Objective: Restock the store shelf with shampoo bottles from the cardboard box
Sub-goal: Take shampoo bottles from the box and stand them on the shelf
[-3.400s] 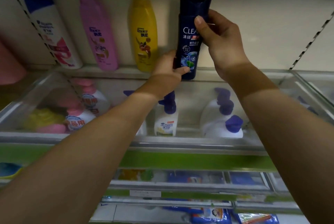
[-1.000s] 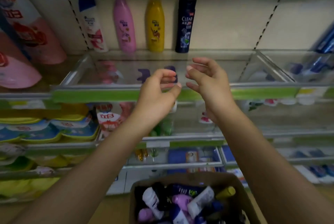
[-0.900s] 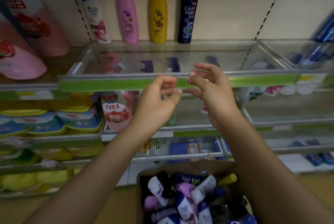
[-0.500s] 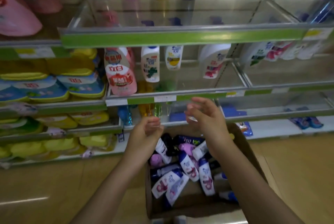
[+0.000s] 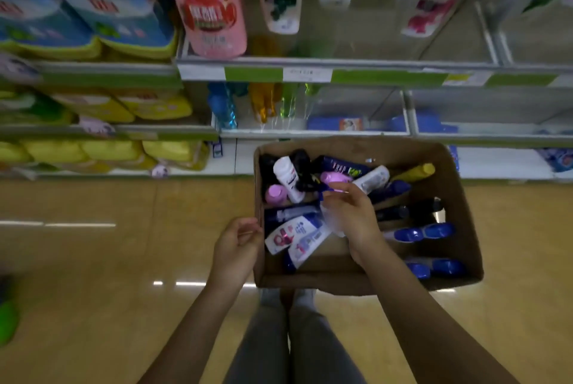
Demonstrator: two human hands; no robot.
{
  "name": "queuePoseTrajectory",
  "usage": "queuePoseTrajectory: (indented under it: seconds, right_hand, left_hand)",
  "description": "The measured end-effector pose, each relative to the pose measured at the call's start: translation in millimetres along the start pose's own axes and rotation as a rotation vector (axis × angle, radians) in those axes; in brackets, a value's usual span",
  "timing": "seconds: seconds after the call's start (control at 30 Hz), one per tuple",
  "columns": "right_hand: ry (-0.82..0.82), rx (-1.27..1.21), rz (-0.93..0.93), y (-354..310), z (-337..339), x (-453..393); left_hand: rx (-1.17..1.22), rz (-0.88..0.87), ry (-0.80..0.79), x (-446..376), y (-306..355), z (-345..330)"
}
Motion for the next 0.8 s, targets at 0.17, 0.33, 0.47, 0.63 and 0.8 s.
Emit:
queuePoseTrajectory:
  seconds: [0.17, 0.33, 0.47, 0.63, 0.8]
  right_hand:
    - [0.047, 0.112, -0.048, 39.6, -3.5, -35.7]
    - [0.006, 0.217, -0.044, 59.8, -21.5, -75.1]
    - [-0.078, 0.294, 0.023, 67.2, -52.8, -99.5]
    - [-0.293, 0.596, 0.096, 86.2, -94.3, -118.1]
    - [-0.334, 0.809, 0.265, 95.0, -113.0, -127.8]
  left_hand:
    - [0.004, 0.089, 0.052, -21.1, -24.7, -0.6]
    - [0.005, 0.117, 0.105, -41.9, -36.9, -0.3]
    - [0.011, 0.143, 0.110, -54.7, -48.8, -0.5]
    - [0.054, 0.191, 0.129, -69.0, -68.5, 8.2]
    - [0.064, 0.223, 0.127, -73.2, -87.7, 18.6]
Point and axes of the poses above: each hand's wrist, its own x-axis away from the middle knuckle, its own z-axis out of the back of the hand, y = z × x, the point moved 8 cm from there along -x, towards the middle knuckle, and after that the axes turned 9 degrees about -x, right-handed, at the moved point
